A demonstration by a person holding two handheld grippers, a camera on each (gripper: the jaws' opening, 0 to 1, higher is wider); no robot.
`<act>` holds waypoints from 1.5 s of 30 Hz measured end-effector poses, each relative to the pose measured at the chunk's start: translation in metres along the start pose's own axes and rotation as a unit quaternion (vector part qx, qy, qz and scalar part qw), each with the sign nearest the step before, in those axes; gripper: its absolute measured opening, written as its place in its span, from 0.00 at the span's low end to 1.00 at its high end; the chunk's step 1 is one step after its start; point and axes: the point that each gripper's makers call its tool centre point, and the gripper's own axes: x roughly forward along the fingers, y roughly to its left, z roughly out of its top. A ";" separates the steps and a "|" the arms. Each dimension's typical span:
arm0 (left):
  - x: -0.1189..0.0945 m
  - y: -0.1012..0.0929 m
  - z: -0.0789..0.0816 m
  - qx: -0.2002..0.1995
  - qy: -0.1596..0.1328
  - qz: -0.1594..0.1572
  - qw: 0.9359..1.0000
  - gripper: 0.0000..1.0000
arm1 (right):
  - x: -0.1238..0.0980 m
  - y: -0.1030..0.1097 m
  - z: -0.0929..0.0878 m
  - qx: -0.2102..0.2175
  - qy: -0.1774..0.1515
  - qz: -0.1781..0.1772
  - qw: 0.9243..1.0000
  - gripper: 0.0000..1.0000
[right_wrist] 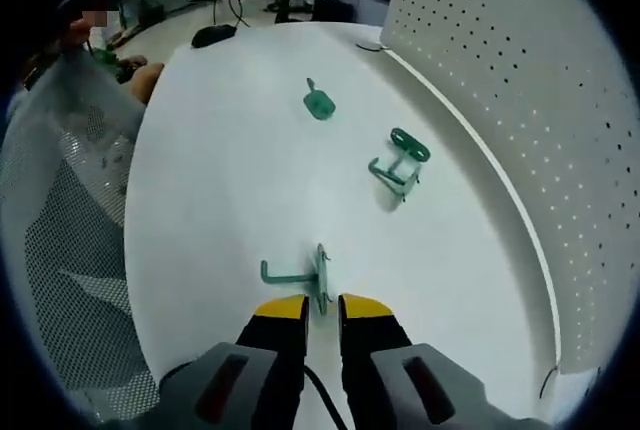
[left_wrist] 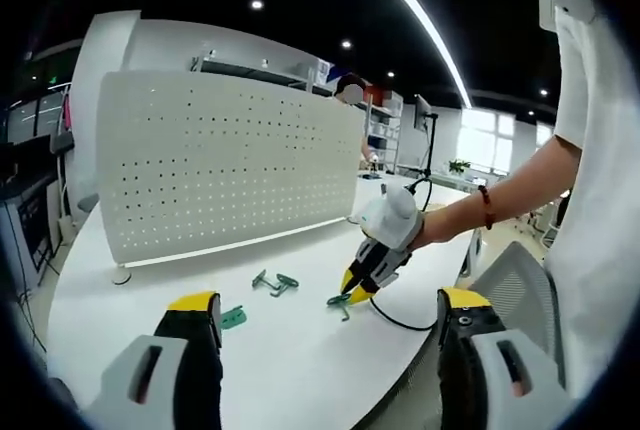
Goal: Insert the hook assembly into the mounting plate slot until the hook locks in place.
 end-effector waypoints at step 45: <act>0.003 -0.007 0.014 0.001 -0.019 -0.011 1.000 0.89 | -0.013 0.010 0.012 0.039 -0.036 -0.028 0.998 0.03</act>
